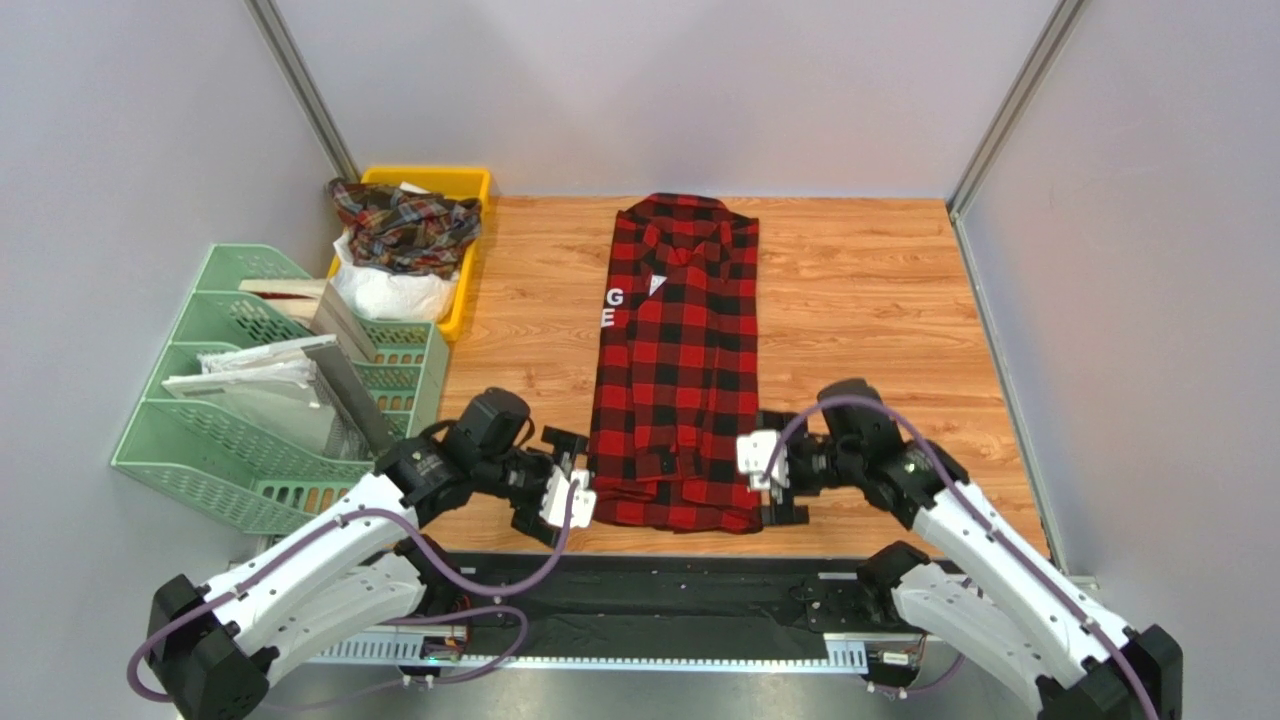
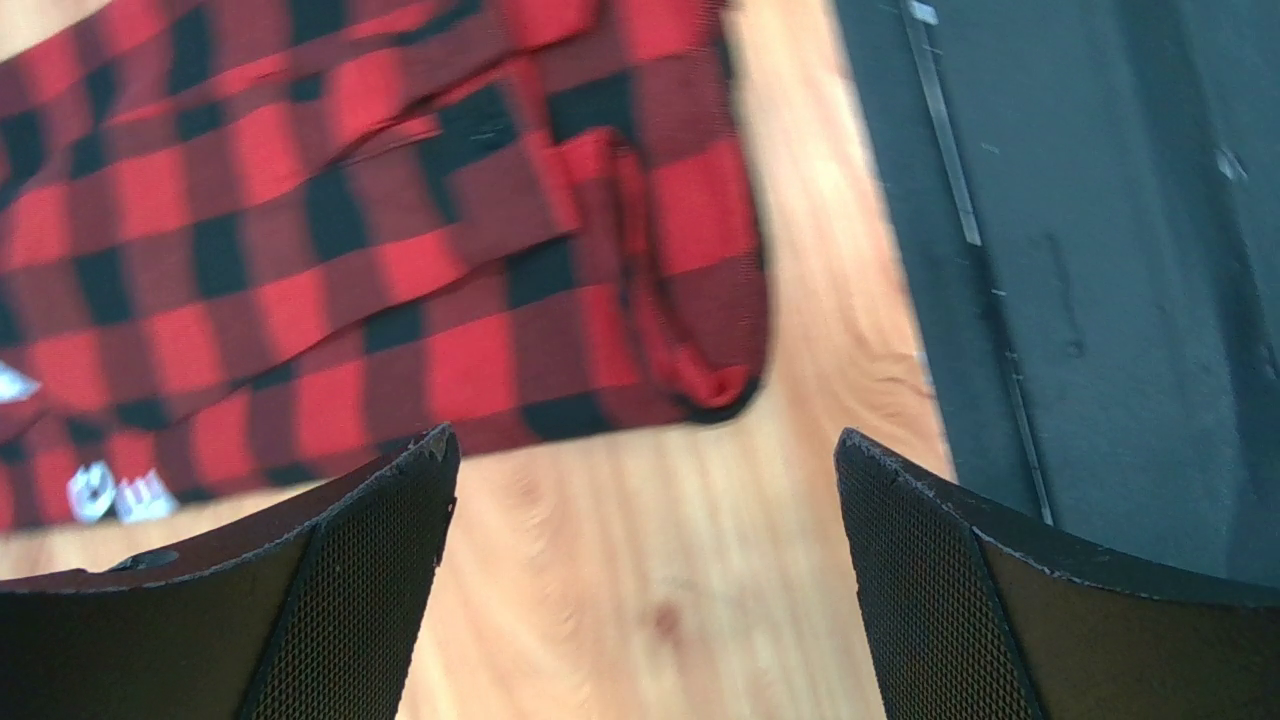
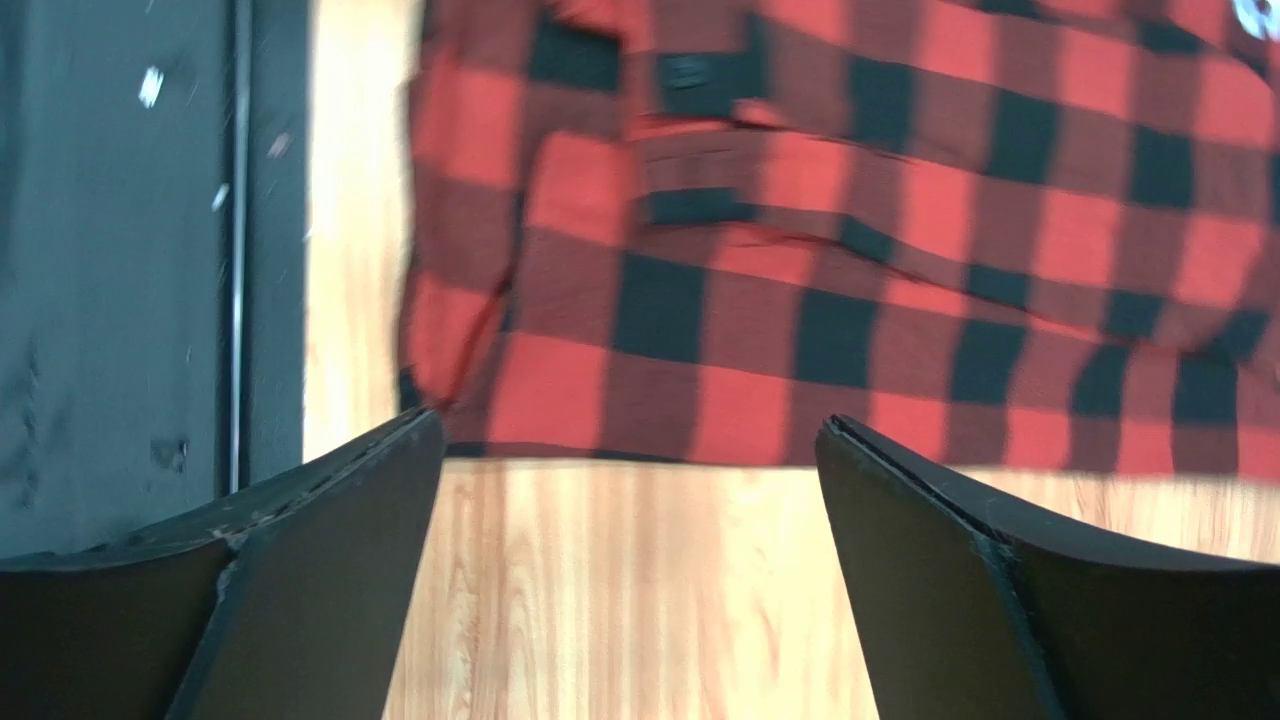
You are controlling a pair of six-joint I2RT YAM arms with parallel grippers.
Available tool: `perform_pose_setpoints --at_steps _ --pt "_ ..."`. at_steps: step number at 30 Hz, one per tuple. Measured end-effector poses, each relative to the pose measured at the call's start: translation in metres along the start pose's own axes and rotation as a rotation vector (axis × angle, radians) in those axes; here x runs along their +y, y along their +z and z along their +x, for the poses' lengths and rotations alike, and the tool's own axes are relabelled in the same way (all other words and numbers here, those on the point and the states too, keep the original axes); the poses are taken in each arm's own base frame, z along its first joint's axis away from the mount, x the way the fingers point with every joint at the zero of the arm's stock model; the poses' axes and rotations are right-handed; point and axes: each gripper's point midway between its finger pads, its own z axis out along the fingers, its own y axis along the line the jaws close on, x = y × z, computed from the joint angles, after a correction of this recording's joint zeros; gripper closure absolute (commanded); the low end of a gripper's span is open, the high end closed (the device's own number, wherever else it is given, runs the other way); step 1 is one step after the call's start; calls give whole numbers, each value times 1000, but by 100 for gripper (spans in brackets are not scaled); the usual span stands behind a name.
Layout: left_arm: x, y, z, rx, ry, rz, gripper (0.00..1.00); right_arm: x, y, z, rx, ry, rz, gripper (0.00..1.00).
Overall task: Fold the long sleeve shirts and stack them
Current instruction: Fold the shirt
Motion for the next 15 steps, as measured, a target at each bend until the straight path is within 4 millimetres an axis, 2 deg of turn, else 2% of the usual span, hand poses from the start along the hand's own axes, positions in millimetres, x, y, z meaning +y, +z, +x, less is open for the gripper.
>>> perform_pose_setpoints --at_steps 3,4,5,7,12,15 --pt "-20 17 11 -2 66 42 2 30 12 21 13 -118 -45 16" --pt "-25 22 15 2 85 53 3 35 16 25 16 -147 -54 26" --pt "-30 27 20 9 103 63 5 40 21 29 18 -182 -64 31" --pt "-36 36 28 25 132 80 7 51 30 40 30 -232 -97 36" --pt "-33 52 37 62 176 93 13 67 44 66 80 -309 -158 36" --pt "-33 63 45 99 179 112 16 63 48 68 83 -363 -154 36"
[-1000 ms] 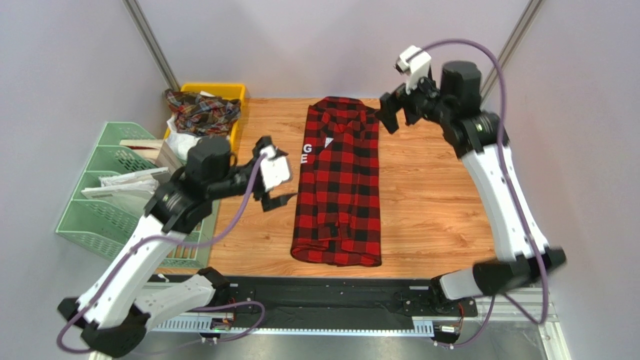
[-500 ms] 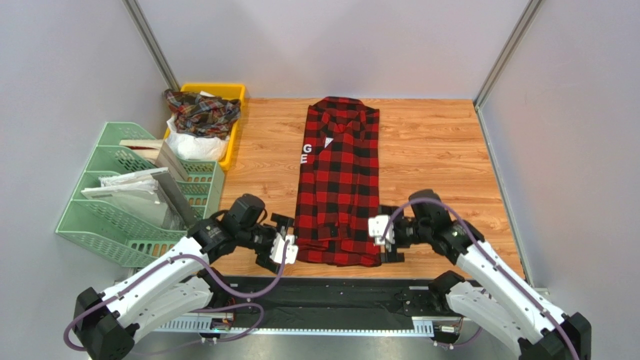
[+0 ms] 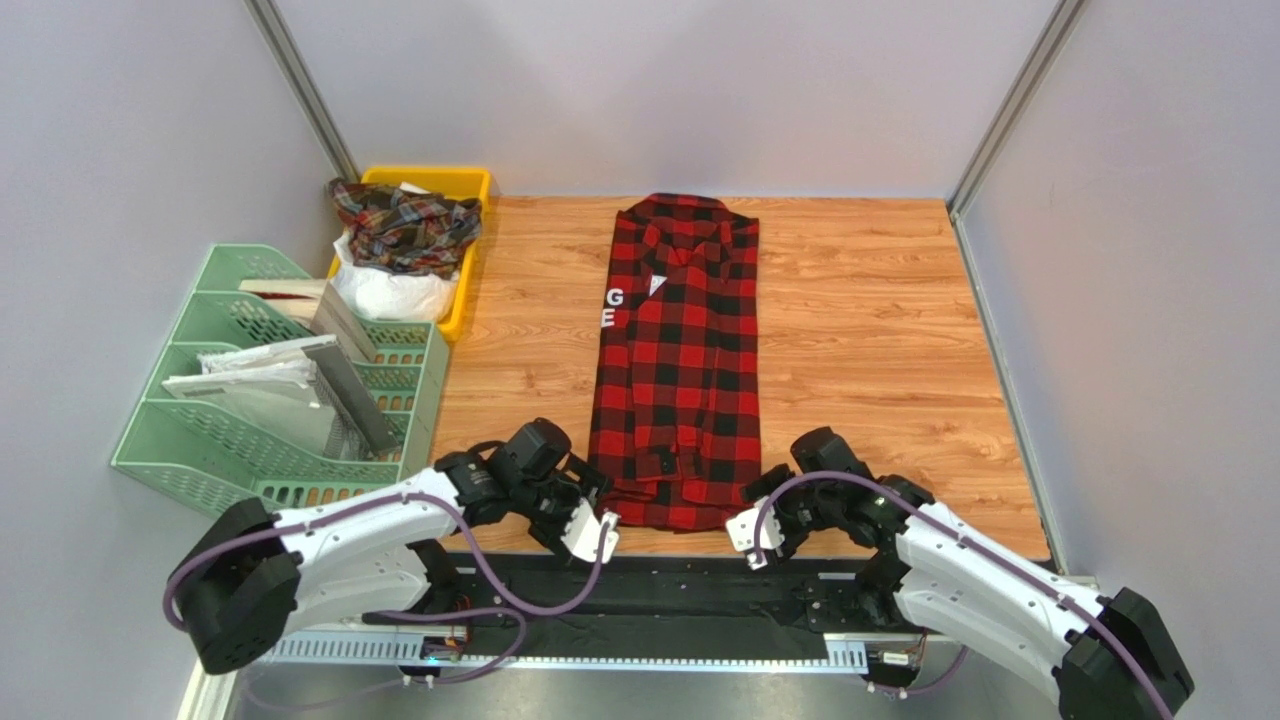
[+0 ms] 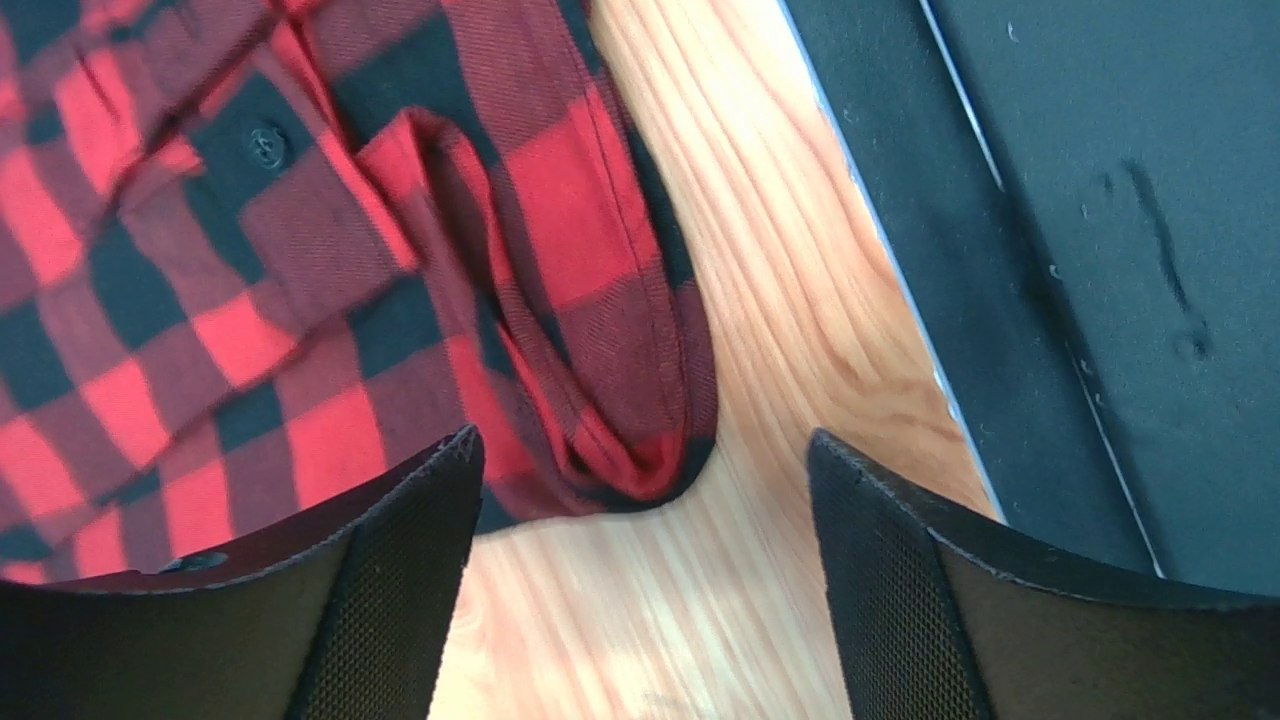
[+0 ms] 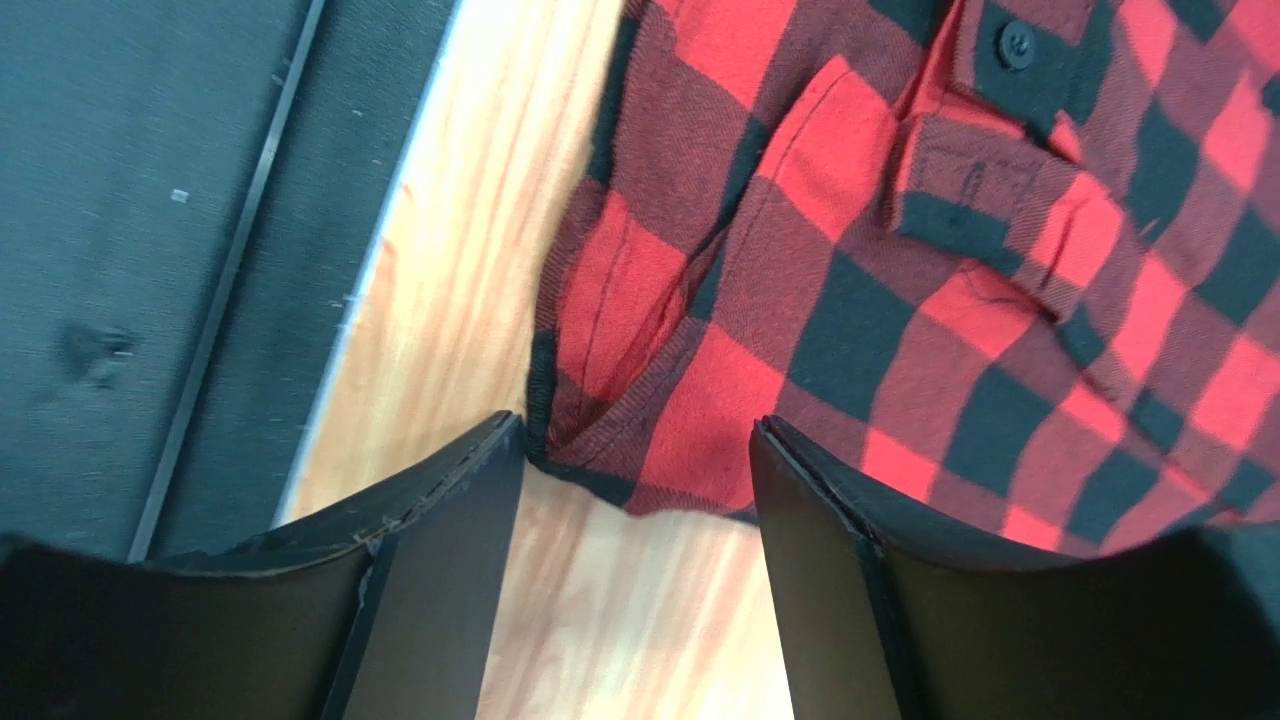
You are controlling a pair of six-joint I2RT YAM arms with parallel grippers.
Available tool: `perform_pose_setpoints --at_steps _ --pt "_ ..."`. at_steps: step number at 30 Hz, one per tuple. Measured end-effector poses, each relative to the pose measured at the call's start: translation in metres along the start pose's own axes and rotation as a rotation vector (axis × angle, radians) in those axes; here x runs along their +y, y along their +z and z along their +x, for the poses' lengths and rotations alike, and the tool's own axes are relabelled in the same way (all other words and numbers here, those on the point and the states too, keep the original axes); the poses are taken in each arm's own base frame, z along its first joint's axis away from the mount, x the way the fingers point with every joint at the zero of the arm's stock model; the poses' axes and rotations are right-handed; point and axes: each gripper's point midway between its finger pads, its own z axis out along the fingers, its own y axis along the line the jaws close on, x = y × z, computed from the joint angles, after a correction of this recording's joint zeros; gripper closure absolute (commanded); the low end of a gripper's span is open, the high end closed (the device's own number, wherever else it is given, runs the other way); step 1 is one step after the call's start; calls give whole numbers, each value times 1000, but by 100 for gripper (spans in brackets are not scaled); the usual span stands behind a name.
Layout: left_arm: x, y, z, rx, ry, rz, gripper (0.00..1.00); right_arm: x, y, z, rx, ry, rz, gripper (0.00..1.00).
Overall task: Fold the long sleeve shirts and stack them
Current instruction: Fold the shirt
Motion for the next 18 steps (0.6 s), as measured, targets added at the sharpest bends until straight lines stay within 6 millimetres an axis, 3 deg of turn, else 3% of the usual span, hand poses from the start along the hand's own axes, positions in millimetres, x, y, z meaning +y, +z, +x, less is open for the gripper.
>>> perform_pose_setpoints --at_steps 6,12,14,15,18 --pt "18 11 3 39 19 -15 19 -16 9 2 -1 -100 47 41" --pt "37 19 6 73 34 -37 32 -38 22 7 13 -136 82 55" --pt "39 21 8 85 33 -38 52 -44 24 8 22 -141 95 63" --pt "40 21 8 88 31 -36 66 -46 25 9 28 -140 98 70" --pt "39 23 10 98 16 -28 93 -44 25 13 50 -121 89 86"
